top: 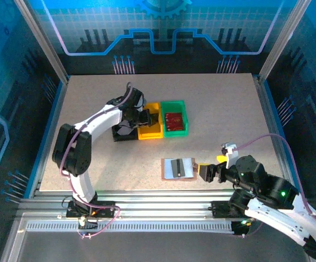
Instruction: Take the credit cards out of the card holder
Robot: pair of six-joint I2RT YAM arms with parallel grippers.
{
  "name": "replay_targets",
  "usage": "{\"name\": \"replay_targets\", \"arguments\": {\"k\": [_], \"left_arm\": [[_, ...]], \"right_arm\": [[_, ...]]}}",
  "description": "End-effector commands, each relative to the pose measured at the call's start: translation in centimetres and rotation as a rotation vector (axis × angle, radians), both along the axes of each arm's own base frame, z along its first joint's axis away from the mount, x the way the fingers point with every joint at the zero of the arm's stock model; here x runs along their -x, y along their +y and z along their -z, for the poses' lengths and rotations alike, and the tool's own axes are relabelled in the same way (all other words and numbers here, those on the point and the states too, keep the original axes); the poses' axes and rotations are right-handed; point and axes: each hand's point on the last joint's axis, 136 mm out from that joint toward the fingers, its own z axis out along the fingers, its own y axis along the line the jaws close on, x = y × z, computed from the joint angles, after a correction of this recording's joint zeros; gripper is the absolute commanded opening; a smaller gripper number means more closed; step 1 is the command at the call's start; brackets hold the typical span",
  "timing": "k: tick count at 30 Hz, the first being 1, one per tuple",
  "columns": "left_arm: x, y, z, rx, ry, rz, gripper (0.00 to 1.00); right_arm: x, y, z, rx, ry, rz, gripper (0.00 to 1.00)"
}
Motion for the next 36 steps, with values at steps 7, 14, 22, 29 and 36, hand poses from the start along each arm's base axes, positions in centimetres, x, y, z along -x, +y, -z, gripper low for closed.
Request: {"name": "replay_targets", "arguments": {"k": [7,14,22,29,36], "left_arm": [[-1.3,-0.1,1.4,0.008,0.082,0.075,0.0],[-2.2,-0.5,2.2,0.001,0.116,0.089,0.0],[-2.5,-0.1,3.3,-0.042,0.146,0.104,0.05],[-2.7,0.1,3.5,-0.062,0.156,0.106,0.19],[-3.6,0.7,0.9,-0.115,0.114,0.113,0.32]], "right_arm": [[0.5,-0.4,-0.7,-0.013,-0.017,-0.014,1.0],[0.6,-0.5,-0.6,-0.017,-0.016,-0.012,1.0],[0.6,-0.5,-0.6,-0.018,-0.016,-0.013,1.0],[0.7,-0.6,-0.6,-0.019,-0.019,-0.01,1.0],[0.6,-0.7,-0.5,-0.017,-0.018,-0.006,1.0]]}}
